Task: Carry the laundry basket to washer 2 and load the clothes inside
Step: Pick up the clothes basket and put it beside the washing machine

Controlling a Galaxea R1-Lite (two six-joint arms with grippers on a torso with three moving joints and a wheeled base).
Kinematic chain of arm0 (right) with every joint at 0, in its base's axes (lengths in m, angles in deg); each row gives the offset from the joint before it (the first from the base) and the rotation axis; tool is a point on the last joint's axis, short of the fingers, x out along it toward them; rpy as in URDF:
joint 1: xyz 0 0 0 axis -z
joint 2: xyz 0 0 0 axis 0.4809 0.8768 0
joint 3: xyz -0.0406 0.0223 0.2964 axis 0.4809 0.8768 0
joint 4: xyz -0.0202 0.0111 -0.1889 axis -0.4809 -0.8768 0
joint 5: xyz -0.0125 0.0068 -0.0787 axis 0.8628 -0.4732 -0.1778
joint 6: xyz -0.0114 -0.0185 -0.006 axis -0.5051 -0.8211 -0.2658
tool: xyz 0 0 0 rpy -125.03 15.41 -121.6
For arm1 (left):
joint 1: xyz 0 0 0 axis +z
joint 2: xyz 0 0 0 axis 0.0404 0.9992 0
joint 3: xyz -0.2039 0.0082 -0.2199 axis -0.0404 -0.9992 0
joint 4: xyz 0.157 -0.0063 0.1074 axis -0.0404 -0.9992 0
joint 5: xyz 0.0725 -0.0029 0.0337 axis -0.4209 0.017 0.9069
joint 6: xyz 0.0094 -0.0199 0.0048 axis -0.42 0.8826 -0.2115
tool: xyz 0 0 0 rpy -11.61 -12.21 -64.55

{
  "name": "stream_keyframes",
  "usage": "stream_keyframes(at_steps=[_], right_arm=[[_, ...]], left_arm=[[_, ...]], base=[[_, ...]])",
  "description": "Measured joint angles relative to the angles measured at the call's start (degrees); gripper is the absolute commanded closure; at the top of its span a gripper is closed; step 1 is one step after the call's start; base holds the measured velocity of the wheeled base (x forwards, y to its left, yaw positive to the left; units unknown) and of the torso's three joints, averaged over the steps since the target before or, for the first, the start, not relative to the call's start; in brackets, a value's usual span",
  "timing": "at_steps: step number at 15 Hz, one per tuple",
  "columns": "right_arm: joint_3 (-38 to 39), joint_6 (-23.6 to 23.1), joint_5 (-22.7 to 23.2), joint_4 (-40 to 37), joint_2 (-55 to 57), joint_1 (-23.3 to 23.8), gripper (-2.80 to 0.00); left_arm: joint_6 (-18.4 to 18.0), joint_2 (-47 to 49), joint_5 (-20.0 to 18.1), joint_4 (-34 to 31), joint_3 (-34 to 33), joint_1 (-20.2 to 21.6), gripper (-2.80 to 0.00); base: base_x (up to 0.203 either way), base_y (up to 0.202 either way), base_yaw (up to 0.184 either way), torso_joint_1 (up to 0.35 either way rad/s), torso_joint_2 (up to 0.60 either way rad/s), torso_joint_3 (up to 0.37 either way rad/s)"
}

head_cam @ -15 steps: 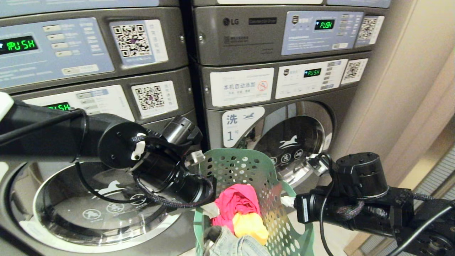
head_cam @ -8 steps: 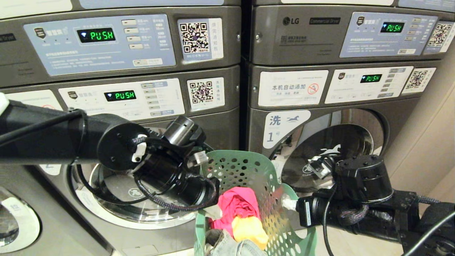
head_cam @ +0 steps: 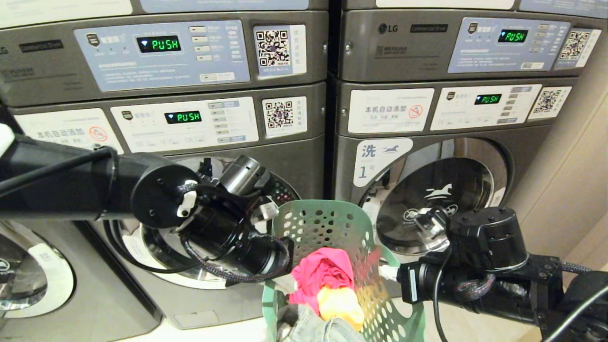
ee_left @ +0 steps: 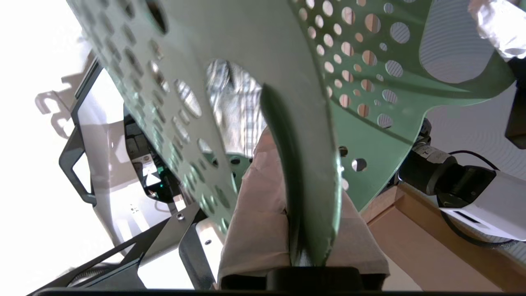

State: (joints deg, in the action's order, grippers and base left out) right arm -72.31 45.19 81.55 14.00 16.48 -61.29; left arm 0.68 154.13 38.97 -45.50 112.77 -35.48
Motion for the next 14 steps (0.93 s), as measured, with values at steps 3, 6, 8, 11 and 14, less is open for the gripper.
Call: stream_keyframes(at_steps=[3,6,8,11,14], right_arm=[[0.16,0.02,0.05,-0.01,0.00,-0.06,0.00],[0.33,0.10,0.00,-0.08,-0.07,-0.02,0.00],[0.33,0.10,-0.05,-0.01,-0.15,0.09,0.00],[0.58,0.07,-0.11,0.11,-0.49,0.06,0.00],[1.05,0.10,-0.11,0.03,-0.86,0.02,0.00]], left_arm=[[0.00,0.04,0.09,0.00,-0.01,0.01,0.00],[0.00,0.13,0.12,-0.08,-0.01,-0.11,0.00],[-0.02,0.13,0.20,0.06,-0.01,0.15,0.00],[-0.01,0.09,0.11,0.06,-0.01,-0.05,0.00],[0.00,0.13,0.10,0.04,0.09,-0.32,0.00]], base=[[-0.196,0.000,0.004,-0.001,0.00,0.002],[-0.072,0.000,0.000,-0.006,0.00,0.004],[0.000,0.000,0.000,0.000,0.00,0.000],[0.000,0.000,0.000,0.000,0.00,0.000],[0.000,0.000,0.000,0.000,0.00,0.000]])
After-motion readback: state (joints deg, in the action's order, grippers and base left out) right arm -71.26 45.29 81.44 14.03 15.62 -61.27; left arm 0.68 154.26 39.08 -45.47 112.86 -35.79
